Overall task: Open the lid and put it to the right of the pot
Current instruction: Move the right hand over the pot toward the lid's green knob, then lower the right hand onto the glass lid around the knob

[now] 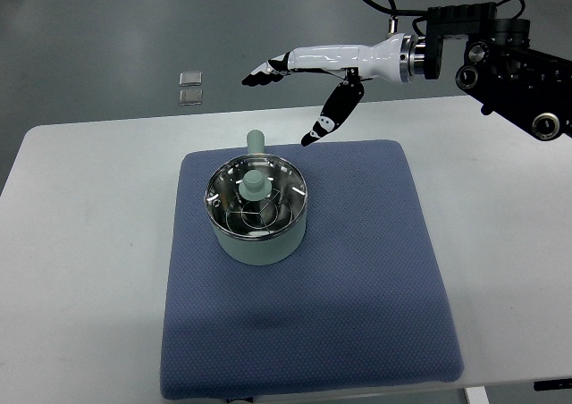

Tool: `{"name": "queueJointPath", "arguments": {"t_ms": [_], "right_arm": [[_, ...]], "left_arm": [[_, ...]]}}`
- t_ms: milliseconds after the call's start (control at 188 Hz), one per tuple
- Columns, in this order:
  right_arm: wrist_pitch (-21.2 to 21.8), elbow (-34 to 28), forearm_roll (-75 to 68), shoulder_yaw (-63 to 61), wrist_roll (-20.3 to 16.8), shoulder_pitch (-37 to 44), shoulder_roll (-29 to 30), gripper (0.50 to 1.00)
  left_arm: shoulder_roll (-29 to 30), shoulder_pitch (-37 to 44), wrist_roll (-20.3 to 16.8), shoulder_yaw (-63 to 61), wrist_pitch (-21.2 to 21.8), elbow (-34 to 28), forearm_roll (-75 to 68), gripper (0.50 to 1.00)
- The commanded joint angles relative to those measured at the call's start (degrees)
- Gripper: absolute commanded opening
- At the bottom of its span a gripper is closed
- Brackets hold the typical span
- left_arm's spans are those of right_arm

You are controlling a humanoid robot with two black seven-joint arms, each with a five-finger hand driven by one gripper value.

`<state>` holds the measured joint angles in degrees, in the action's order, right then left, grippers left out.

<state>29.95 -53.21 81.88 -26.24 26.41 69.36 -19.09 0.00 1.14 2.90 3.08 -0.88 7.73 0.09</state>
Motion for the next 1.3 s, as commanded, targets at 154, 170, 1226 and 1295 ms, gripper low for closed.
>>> {"name": "queueJointPath", "arguments": {"t_ms": [154, 170, 1226, 1295], "right_arm": [[-0.50, -0.49, 12.42, 0.05, -1.01, -0.01, 6.35, 0.928], [-0.50, -0.49, 12.60, 0.05, -1.19, -0.01, 6.70, 0.928], [-1.47, -0.49, 19.81, 6.29, -8.22, 1.22, 13.03, 0.868], [-1.56, -0.49, 20.25, 6.29, -8.22, 1.22, 13.03, 0.864]], "left_arm": [[0.00, 0.00, 0.00, 0.00, 0.00, 0.00, 0.00, 1.000], [0.00, 0.00, 0.00, 0.00, 0.00, 0.00, 0.00, 1.000], [0.00, 0.00, 0.00, 0.00, 0.00, 0.00, 0.00, 1.000], [0.00, 0.00, 0.00, 0.00, 0.00, 0.00, 0.00, 1.000]]}}
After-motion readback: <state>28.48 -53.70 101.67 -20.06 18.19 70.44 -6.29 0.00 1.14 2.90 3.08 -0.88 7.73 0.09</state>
